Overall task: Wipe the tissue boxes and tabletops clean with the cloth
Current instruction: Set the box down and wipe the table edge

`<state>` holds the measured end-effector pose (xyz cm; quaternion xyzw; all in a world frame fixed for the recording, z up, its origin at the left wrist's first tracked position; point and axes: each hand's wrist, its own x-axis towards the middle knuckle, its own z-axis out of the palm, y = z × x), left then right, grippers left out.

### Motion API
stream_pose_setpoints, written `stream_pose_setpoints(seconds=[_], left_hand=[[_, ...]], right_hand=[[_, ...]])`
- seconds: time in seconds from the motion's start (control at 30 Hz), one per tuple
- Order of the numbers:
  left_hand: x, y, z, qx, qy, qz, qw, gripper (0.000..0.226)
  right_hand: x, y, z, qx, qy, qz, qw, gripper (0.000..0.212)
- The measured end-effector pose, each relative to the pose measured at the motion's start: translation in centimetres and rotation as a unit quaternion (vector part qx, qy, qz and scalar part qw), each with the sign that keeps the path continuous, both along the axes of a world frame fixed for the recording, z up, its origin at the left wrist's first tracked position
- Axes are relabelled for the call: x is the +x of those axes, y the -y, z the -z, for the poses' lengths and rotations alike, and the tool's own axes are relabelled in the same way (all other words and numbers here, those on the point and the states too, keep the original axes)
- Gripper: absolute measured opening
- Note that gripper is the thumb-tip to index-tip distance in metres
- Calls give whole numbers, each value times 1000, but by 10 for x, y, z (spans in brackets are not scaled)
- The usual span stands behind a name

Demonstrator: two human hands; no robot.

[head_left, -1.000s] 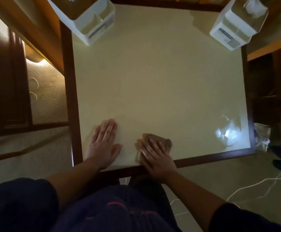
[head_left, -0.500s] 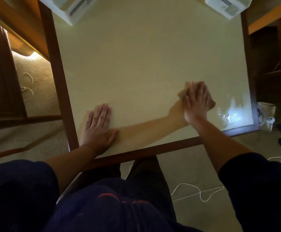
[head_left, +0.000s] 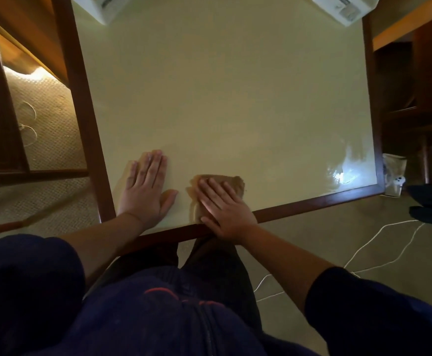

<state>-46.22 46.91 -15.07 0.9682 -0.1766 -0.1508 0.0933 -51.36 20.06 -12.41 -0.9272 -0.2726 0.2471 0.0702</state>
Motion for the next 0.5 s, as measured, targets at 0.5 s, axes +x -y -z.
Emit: stream_pose_setpoints(seconds=[0.5], left_hand=[[0,-2,-1,5,-10,2,1000,86]], right_hand=[[5,52,7,-83,23,671,736,93]])
